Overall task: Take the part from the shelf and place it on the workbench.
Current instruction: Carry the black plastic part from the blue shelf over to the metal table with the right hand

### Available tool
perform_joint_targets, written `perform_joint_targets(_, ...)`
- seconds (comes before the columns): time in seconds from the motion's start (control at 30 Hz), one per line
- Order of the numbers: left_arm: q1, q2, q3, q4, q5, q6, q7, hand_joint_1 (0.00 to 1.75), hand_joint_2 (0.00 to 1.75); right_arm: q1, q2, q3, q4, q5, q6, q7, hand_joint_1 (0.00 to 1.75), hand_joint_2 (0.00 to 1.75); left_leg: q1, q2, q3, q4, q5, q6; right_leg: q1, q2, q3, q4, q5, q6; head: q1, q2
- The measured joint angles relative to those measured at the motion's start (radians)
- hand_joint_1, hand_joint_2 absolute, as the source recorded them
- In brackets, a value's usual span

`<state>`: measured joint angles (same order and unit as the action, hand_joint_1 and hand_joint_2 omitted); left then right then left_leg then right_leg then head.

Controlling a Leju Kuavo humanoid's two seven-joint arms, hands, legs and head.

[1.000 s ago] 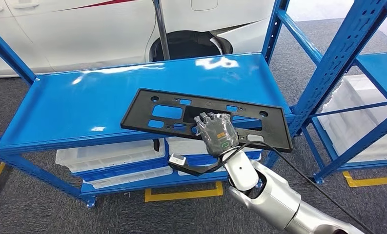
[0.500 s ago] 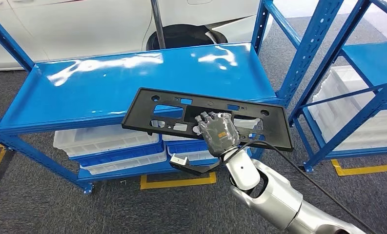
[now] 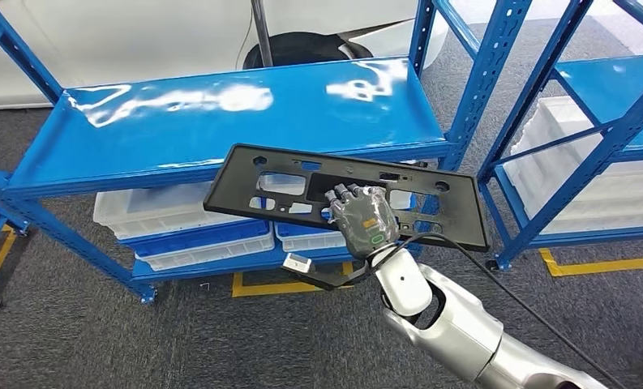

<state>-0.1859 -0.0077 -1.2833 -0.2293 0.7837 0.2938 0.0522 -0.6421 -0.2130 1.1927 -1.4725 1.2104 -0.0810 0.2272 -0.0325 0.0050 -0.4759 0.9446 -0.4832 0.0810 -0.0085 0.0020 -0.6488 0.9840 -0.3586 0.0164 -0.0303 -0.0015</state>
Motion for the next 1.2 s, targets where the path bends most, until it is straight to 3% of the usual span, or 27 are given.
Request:
perform_joint_targets(0.07, 0.002, -0.001, 0.0, 0.0, 0.001, 0.0, 0.002, 0.0, 1.75, 0.001, 0.003, 0.0, 0.0, -0.014, 0.0, -0.006, 1.75, 1.75, 0.001, 0.001, -0.005, -0.021, 0.031, -0.003, -0.004, 0.001, -0.005, -0.005, 0.004, 0.012, -0.002, 0.0)
perform_joint_targets(0.1, 0.002, -0.001, 0.0, 0.0, 0.001, 0.0, 0.002, 0.0, 1.75, 0.0, 0.003, 0.0, 0.0, -0.023, 0.001, -0.011, 1.75, 1.75, 0.004, 0.002, -0.011, -0.031, 0.047, -0.005, -0.003, 0.001, -0.012, 0.009, -0.018, 0.016, -0.002, 0.0)
perform_joint_targets(0.13, 0.002, -0.001, 0.0, 0.0, 0.002, 0.0, 0.002, 0.0, 1.75, -0.001, 0.003, 0.0, 0.0, -0.031, 0.003, -0.016, 1.75, 1.75, 0.008, 0.004, -0.018, -0.039, 0.062, -0.007, -0.002, 0.002, -0.023, 0.044, -0.059, 0.021, -0.002, 0.0)
perform_joint_targets(0.2, 0.002, -0.001, 0.0, 0.0, 0.003, -0.001, 0.002, 0.0, 1.75, -0.002, 0.003, 0.001, 0.0, -0.039, 0.005, -0.023, 1.75, 1.75, 0.009, 0.005, -0.043, -0.039, 0.084, -0.007, -0.004, 0.001, -0.052, 0.165, -0.159, 0.029, -0.001, 0.0)
perform_joint_targets(0.23, 0.003, -0.002, 0.0, 0.0, 0.003, -0.001, 0.002, 0.0, 1.75, -0.002, 0.003, 0.001, 0.0, -0.041, 0.006, -0.025, 1.75, 1.75, 0.01, 0.005, -0.058, -0.038, 0.095, -0.008, -0.005, 0.001, -0.061, 0.226, -0.185, 0.034, -0.001, 0.0)
perform_joint_targets(0.27, 0.003, -0.003, 0.0, 0.0, 0.003, -0.002, 0.002, 0.0, 1.75, -0.002, 0.003, 0.001, 0.0, -0.043, 0.007, -0.027, 1.75, 1.75, 0.011, 0.005, -0.073, -0.035, 0.106, -0.01, -0.006, 0.001, -0.06, 0.264, -0.186, 0.038, -0.001, 0.0)
perform_joint_targets(0.3, 0.003, -0.003, 0.0, 0.0, 0.003, -0.001, 0.002, 0.0, 1.75, -0.003, 0.003, 0.001, 0.0, -0.045, 0.009, -0.028, 1.75, 1.75, 0.013, 0.005, -0.089, -0.031, 0.116, -0.012, -0.007, 0.001, -0.044, 0.271, -0.165, 0.042, -0.001, 0.0)
perform_joint_targets(0.37, 0.002, -0.004, 0.0, 0.0, 0.004, -0.001, 0.002, 0.0, 1.75, -0.006, 0.003, 0.001, 0.0, -0.047, 0.011, -0.029, 1.75, 1.75, 0.017, 0.005, -0.122, -0.016, 0.131, -0.02, -0.011, 0.0, 0.038, 0.184, -0.118, 0.048, -0.001, 0.0)
perform_joint_targets(0.43, 0.0, -0.003, 0.0, 0.0, 0.005, 0.0, 0.001, 0.0, 1.75, -0.012, 0.005, 0.001, 0.0, -0.049, 0.012, -0.03, 1.75, 1.75, 0.016, 0.004, -0.148, 0.003, 0.142, -0.03, -0.01, 0.001, 0.13, 0.05, -0.127, 0.045, 0.0, 0.0)
perform_joint_targets(0.47, -0.001, -0.003, 0.001, 0.0, 0.005, 0.001, 0.001, 0.0, 1.75, -0.016, 0.006, 0.001, 0.0, -0.049, 0.012, -0.03, 1.75, 1.75, 0.015, 0.004, -0.155, 0.009, 0.149, -0.035, -0.008, 0.002, 0.154, 0.008, -0.142, 0.038, 0.0, 0.0)
perform_joint_targets(0.53, 0.0, -0.003, 0.001, 0.0, 0.005, 0.001, 0.0, 0.0, 1.75, -0.02, 0.007, 0.001, 0.0, -0.052, 0.012, -0.03, 1.75, 1.75, 0.017, 0.004, -0.164, 0.01, 0.165, -0.047, -0.003, 0.002, 0.155, -0.013, -0.143, 0.015, -0.001, 0.0)
perform_joint_targets(0.57, 0.001, -0.003, 0.001, 0.0, 0.005, 0.001, 0.0, 0.0, 1.75, -0.021, 0.007, 0.001, 0.0, -0.053, 0.013, -0.03, 1.75, 1.75, 0.019, 0.004, -0.169, 0.013, 0.163, -0.053, -0.004, 0.001, 0.148, -0.014, -0.135, 0.004, -0.001, 0.0)
perform_joint_targets(0.6, 0.001, -0.002, 0.001, 0.0, 0.005, 0.001, 0.0, 0.0, 1.75, -0.023, 0.007, 0.001, 0.0, -0.055, 0.013, -0.03, 1.75, 1.75, 0.022, 0.003, -0.178, 0.029, 0.141, -0.06, -0.005, 0.0, 0.139, -0.015, -0.124, -0.006, -0.001, 0.0)
perform_joint_targets(0.67, -0.001, -0.002, 0.002, 0.0, 0.005, 0.001, 0.0, 0.0, 1.75, -0.025, 0.008, 0.001, 0.0, -0.057, 0.014, -0.03, 1.75, 1.75, 0.029, 0.003, -0.205, 0.121, 0.046, -0.076, -0.008, -0.002, 0.115, -0.016, -0.101, -0.019, -0.003, 0.0)
perform_joint_targets(0.7, -0.003, -0.002, 0.003, 0.0, 0.005, 0.001, 0.0, 0.0, 1.75, -0.026, 0.008, 0.001, 0.0, -0.058, 0.014, -0.03, 1.75, 1.75, 0.033, 0.003, -0.219, 0.19, -0.008, -0.084, -0.008, -0.002, 0.101, -0.016, -0.089, -0.021, -0.004, 0.0)
perform_joint_targets(0.73, -0.004, -0.002, 0.003, 0.0, 0.005, 0.001, 0.0, 0.0, 1.75, -0.026, 0.009, 0.002, 0.0, -0.058, 0.014, -0.03, 1.75, 1.75, 0.036, 0.003, -0.228, 0.256, -0.042, -0.089, -0.008, -0.002, 0.086, -0.016, -0.078, -0.021, -0.004, 0.0)
perform_joint_targets(0.77, -0.005, -0.002, 0.004, 0.0, 0.005, 0.001, 0.0, 0.0, 1.75, -0.026, 0.009, 0.002, 0.0, -0.058, 0.014, -0.03, 1.75, 1.75, 0.039, 0.003, -0.228, 0.302, -0.052, -0.092, -0.008, -0.002, 0.071, -0.015, -0.067, -0.02, -0.004, 0.0)
perform_joint_targets(0.8, -0.005, -0.002, 0.004, 0.0, 0.005, 0.001, 0.0, 0.0, 1.75, -0.026, 0.009, 0.002, 0.0, -0.058, 0.014, -0.03, 1.75, 1.75, 0.041, 0.003, -0.213, 0.317, -0.041, -0.093, -0.008, -0.002, 0.056, -0.015, -0.056, -0.019, -0.004, 0.0)
perform_joint_targets(0.87, -0.003, -0.002, 0.004, 0.0, 0.004, 0.0, 0.001, 0.0, 1.75, -0.026, 0.009, 0.002, 0.0, -0.058, 0.015, -0.03, 1.75, 1.75, 0.042, 0.002, -0.135, 0.239, 0.008, -0.087, -0.008, 0.0, 0.029, -0.015, -0.034, -0.014, -0.004, 0.0)
perform_joint_targets(0.93, -0.001, -0.001, 0.004, 0.0, 0.004, 0.0, 0.002, 0.0, 1.75, -0.026, 0.009, 0.002, 0.0, -0.058, 0.014, -0.03, 1.75, 1.75, 0.037, 0.001, -0.026, 0.08, 0.011, -0.074, -0.007, 0.0, 0.009, -0.015, -0.013, -0.004, -0.004, 0.0)
perform_joint_targets(0.97, -0.001, -0.001, 0.004, 0.0, 0.004, 0.0, 0.002, 0.0, 1.75, -0.027, 0.009, 0.002, 0.0, -0.058, 0.014, -0.03, 1.75, 1.75, 0.033, 0.0, 0.009, 0.02, 0.002, -0.067, -0.007, 0.0, 0.003, -0.017, -0.003, 0.002, -0.004, 0.0)
perform_joint_targets(1.0, 0.0, 0.0, 0.004, 0.0, 0.004, 0.0, 0.002, 0.0, 1.75, -0.027, 0.01, 0.002, 0.0, -0.058, 0.014, -0.03, 1.75, 1.75, 0.028, 0.0, 0.025, -0.016, -0.007, -0.062, -0.008, -0.002, 0.0, -0.021, 0.008, 0.008, -0.004, 0.0)
perform_joint_targets(1.07, 0.003, 0.0, 0.004, 0.0, 0.004, 0.0, 0.002, 0.0, 1.75, -0.027, 0.01, 0.002, 0.0, -0.058, 0.015, -0.03, 1.75, 1.75, 0.026, 0.002, 0.018, -0.03, 0.007, -0.05, -0.012, -0.003, -0.004, -0.029, 0.024, 0.021, -0.004, 0.0)
perform_joint_targets(1.1, 0.004, 0.0, 0.004, 0.0, 0.004, 0.0, 0.002, 0.0, 1.75, -0.027, 0.01, 0.003, 0.001, -0.058, 0.015, -0.031, 1.75, 1.75, 0.027, 0.003, 0.01, -0.034, 0.02, -0.042, -0.012, -0.003, -0.011, -0.02, 0.01, 0.026, -0.005, 0.0)
perform_joint_targets(1.13, 0.005, 0.0, 0.004, 0.0, 0.004, 0.0, 0.002, 0.0, 1.75, -0.027, 0.009, 0.003, 0.001, -0.058, 0.015, -0.031, 1.75, 1.75, 0.028, 0.004, 0.0, -0.037, 0.034, -0.034, -0.012, -0.002, -0.022, 0.008, -0.026, 0.029, -0.004, 0.0)
perform_joint_targets(1.2, 0.005, 0.0, 0.004, 0.0, 0.004, 0.0, 0.002, 0.0, 1.75, -0.027, 0.009, 0.004, 0.001, -0.058, 0.015, -0.031, 1.75, 1.75, 0.027, 0.006, -0.024, -0.038, 0.057, -0.022, -0.011, -0.002, -0.054, 0.125, -0.133, 0.03, -0.003, 0.0)
